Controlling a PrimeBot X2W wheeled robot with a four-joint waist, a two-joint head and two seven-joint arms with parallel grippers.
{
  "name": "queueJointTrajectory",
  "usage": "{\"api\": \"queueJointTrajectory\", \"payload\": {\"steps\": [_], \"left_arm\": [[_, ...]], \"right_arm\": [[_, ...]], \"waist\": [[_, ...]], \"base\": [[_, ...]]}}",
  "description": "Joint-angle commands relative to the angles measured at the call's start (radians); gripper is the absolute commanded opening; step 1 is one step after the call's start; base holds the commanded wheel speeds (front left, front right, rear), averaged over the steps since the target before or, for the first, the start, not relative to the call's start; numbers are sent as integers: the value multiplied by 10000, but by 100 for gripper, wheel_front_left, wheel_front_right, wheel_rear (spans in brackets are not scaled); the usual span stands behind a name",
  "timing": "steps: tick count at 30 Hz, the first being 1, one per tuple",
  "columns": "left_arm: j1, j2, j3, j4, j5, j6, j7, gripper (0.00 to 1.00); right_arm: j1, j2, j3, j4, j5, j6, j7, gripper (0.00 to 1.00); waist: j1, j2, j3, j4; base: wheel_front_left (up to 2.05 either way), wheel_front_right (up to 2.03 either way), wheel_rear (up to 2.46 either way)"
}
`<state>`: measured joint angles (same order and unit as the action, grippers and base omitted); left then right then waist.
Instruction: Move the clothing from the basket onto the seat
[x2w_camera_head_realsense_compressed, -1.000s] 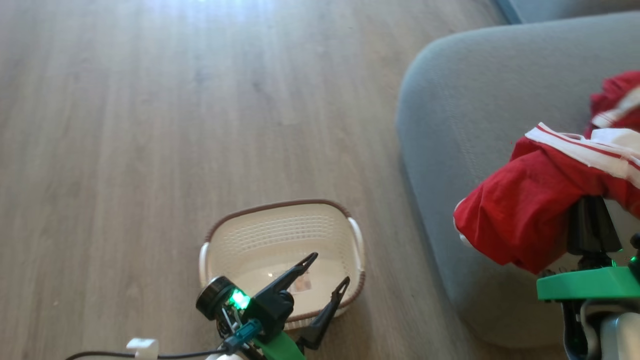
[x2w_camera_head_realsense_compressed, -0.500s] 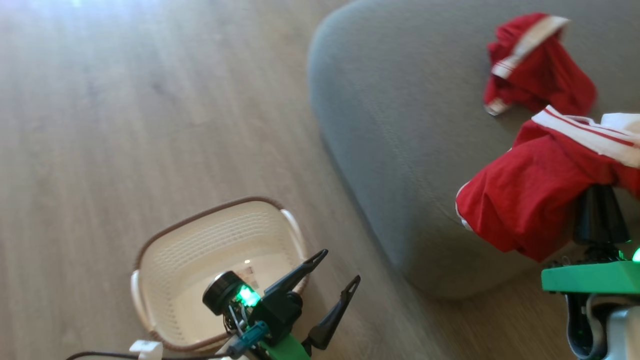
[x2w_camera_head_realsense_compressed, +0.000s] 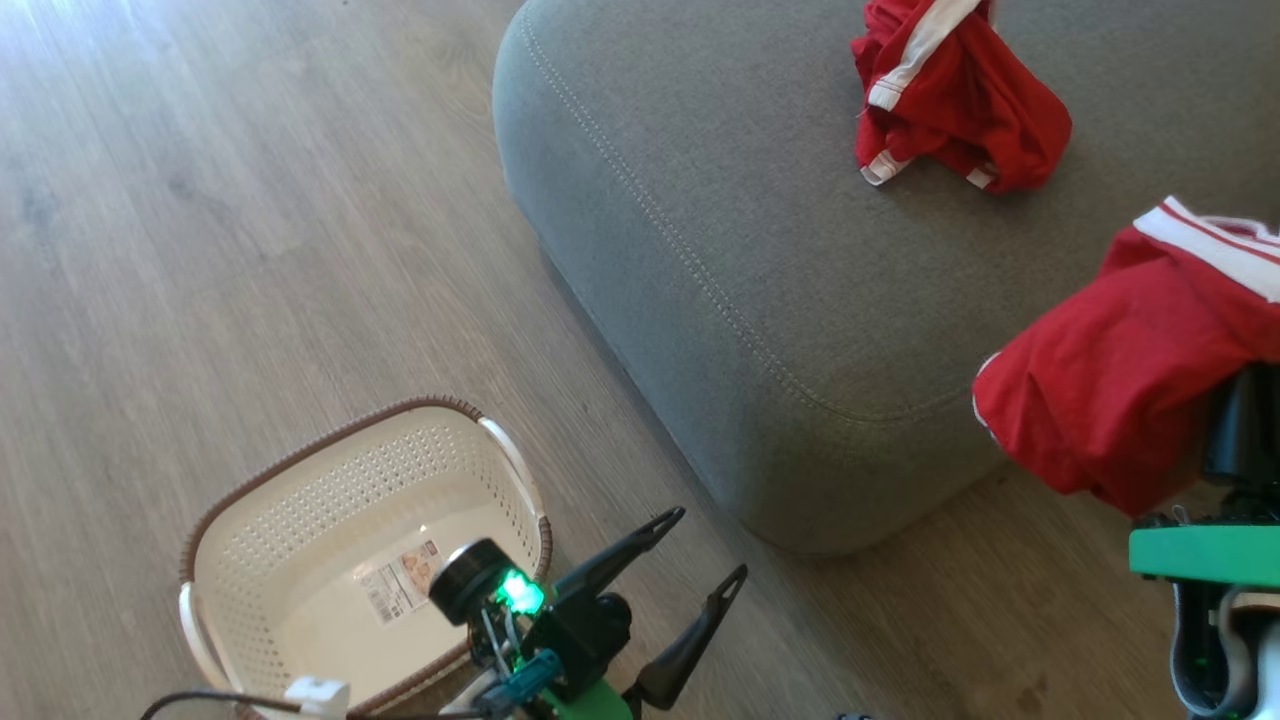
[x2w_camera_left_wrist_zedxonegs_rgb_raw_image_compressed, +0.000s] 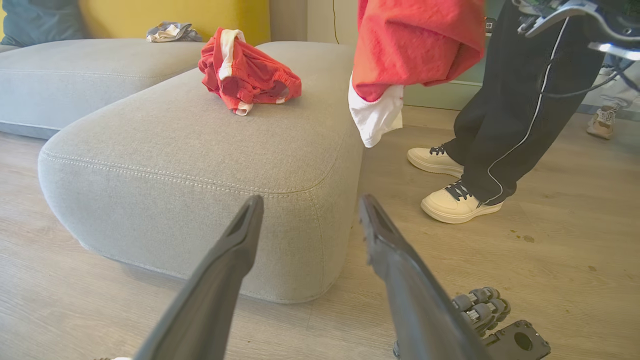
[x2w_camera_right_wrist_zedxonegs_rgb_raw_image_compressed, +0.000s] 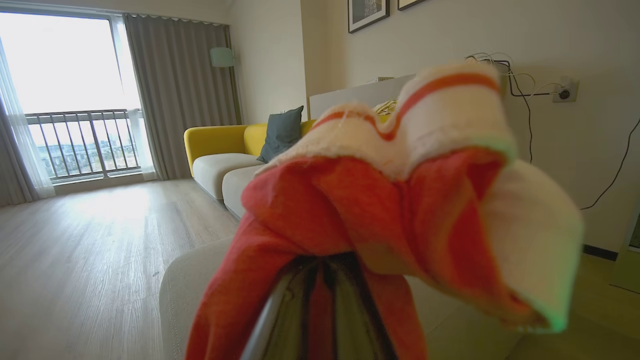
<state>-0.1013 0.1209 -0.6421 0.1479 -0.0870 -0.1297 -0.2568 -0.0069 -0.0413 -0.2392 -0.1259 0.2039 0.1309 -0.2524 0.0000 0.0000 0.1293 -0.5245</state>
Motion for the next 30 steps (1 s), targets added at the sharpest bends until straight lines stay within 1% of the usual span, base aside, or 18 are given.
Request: {"api": "queueJointTrajectory", "payload": {"steps": [1, 12, 17, 23, 26, 30], "left_arm": [[-461, 8, 248, -304, -27, -10, -49, 100], [-935, 145, -231, -200, -213, -10, -49, 100], [-815, 117, -35, -226, -207, -10, -49, 100], [-636, 270, 235, -386, -32, -10, -49, 100], [-550, 487, 408, -518, 83, -10, -49, 100], [-582, 892, 348, -724, 182, -10, -49, 100]], "right_arm": [[-137, -89, 150, -430, 61, -2, -94, 0], [66, -89, -317, -731, 268, -2, -94, 0], [-270, -89, -203, -628, 21, -2, -94, 0], [-1533, -89, -273, -292, -288, -2, -94, 0], [-2515, -89, -378, 15, -188, -2, -94, 0], [-3801, -139, -580, 376, -514, -2, -94, 0]], "waist": [[0, 0, 35, -22], [0, 0, 255, -143], [0, 0, 253, -96], [0, 0, 614, -81], [0, 0, 1007, -107], [0, 0, 1691, 151]], "base": [[0, 0, 0], [0, 0, 0], [0, 0, 0], [0, 0, 0], [0, 0, 0], [0, 0, 0]]}}
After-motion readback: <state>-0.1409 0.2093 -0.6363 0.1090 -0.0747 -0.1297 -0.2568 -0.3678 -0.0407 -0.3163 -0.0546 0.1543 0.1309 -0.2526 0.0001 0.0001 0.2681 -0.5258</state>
